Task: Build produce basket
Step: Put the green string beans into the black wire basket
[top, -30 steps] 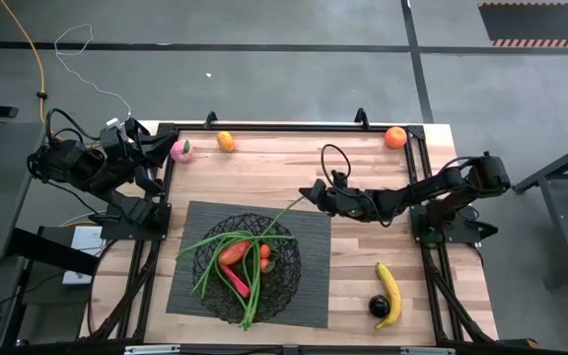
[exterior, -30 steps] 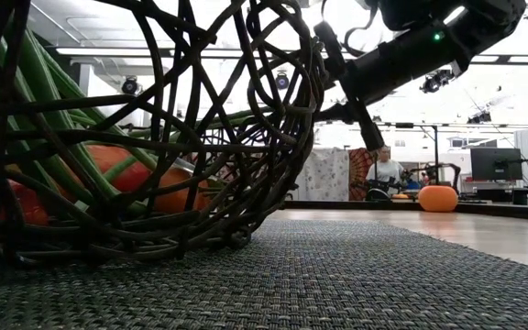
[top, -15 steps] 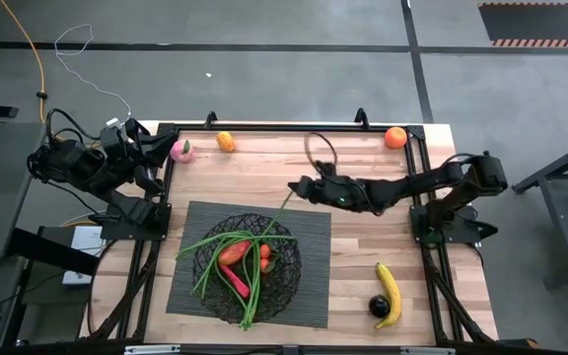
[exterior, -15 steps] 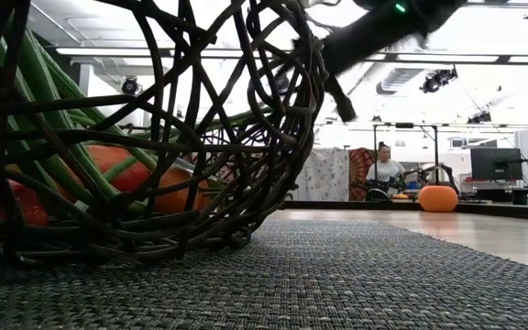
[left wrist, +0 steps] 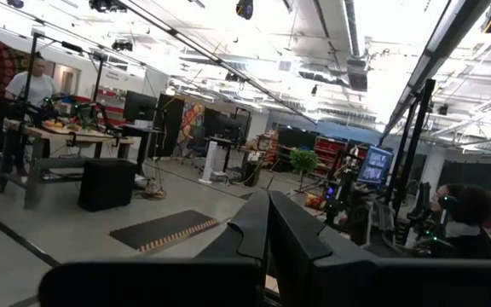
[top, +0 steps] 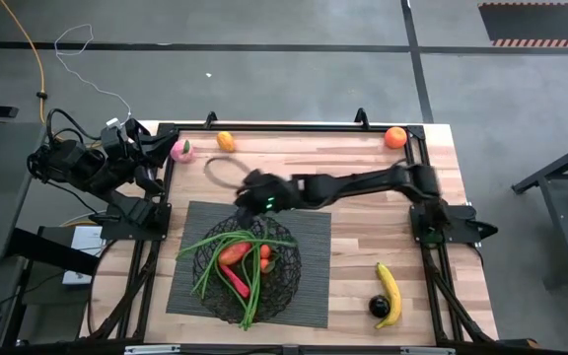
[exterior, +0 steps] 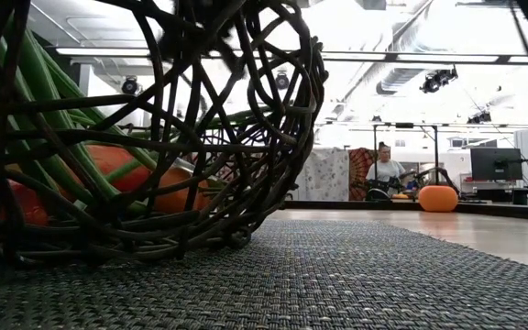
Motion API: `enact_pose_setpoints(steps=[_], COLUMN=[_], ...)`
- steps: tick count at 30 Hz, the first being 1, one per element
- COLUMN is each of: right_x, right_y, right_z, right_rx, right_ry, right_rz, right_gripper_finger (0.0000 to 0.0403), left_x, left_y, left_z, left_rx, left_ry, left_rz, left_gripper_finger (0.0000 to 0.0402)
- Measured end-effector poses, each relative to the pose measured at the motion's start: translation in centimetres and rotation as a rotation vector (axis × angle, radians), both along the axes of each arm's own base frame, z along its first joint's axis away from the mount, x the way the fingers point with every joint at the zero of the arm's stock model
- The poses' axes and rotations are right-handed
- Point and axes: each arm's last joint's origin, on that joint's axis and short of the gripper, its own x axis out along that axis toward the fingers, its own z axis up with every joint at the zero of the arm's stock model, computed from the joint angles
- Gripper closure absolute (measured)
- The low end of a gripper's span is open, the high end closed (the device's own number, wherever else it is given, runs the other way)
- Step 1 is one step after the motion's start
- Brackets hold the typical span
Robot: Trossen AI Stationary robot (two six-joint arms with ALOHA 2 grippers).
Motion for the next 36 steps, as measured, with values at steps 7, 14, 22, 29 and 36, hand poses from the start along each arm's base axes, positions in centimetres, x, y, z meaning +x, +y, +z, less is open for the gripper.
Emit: enact_pose_setpoints(steps=[7,14,22,29,36], right_x=[4.3,5.2,4.9,4.8,4.8], right_y=[4.1,8.1,9.5,9.9,10.3], right_z=[0.5,-3.4,-6.4,-7.6,-7.9], right_rx=[-0.213,-0.368,-0.516,-0.545,-0.591], right_ry=[0.042,0.063,0.094,0.073,0.073], right_rz=[0.217,0.362,0.33,0.357,0.45], right_gripper_finger=[0.0393,0.0399,0.0386,0.0366,0.0273], left_x=[0.0,0.2,0.3,0.4,0.4], left_y=[0.0,-0.1,-0.2,-0.3,-0.3], left_z=[-0.1,-0.3,-0.5,-0.6,-0.7], left_rx=[-0.033,-0.059,-0.036,-0.041,-0.069], left_ry=[-0.012,-0.012,0.013,0.01,-0.004], left_rz=[-0.012,-0.026,-0.071,-0.115,-0.123], left_gripper_finger=[0.0401,0.0401,0.0401,0.0402,0.0402])
